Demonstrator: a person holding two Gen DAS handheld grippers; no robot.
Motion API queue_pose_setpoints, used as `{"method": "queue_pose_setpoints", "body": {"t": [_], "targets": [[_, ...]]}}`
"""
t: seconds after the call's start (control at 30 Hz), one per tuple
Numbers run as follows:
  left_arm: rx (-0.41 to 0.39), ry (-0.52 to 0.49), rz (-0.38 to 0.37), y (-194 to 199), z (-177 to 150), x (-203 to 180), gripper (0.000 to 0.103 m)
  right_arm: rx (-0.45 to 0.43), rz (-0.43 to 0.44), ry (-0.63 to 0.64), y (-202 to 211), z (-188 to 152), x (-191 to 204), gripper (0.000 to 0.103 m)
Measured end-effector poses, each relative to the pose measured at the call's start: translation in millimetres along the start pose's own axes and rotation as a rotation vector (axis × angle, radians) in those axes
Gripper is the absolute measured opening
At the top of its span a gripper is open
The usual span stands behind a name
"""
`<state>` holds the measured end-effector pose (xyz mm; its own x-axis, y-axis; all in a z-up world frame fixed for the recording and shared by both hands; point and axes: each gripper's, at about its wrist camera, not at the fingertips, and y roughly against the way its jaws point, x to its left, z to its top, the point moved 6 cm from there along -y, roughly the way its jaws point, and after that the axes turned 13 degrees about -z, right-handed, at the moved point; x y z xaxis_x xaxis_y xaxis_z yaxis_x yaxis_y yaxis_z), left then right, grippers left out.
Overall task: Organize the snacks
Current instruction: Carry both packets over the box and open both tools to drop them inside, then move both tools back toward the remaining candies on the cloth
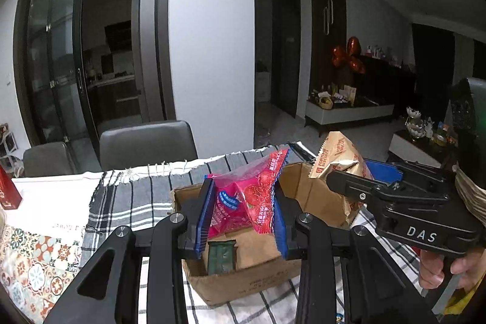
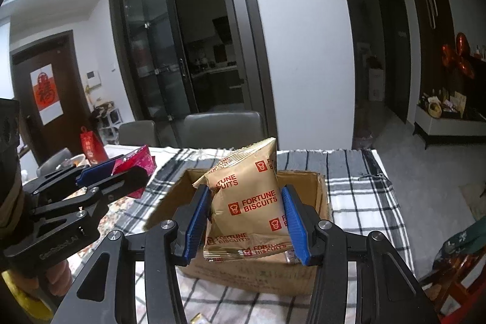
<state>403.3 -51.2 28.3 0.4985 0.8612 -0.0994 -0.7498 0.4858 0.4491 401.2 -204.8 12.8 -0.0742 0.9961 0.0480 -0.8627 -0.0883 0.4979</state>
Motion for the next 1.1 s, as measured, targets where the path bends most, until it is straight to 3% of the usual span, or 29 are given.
{"method": "queue_pose_setpoints", "body": {"t": [0.27, 0.33, 0.37, 0.57, 1.1], "targets": [[0.072, 0.047, -0.001, -38, -8, 16, 0.037, 0.036, -0.031, 0.000, -33, -7, -5, 0.050], [0.089, 0.049, 0.023, -45, -10, 18, 0.053, 0.051, -0.041, -0.004, -40, -8, -6, 0.056], [0.087, 0.047, 0.034, -45, -11, 18, 0.062, 0.054, -0.048, -0.016, -42, -9, -8, 0.067], [0.066, 0.027, 0.060, -28, -12, 12, 0.067, 0.038, -0.091, -0.040, -33, -13, -21, 0.072], [-0.021, -0.035, 0.086, 45, -31, -22, 0.070, -0.058, -0.106, -0.010, 49, -31, -11, 0.072]]}}
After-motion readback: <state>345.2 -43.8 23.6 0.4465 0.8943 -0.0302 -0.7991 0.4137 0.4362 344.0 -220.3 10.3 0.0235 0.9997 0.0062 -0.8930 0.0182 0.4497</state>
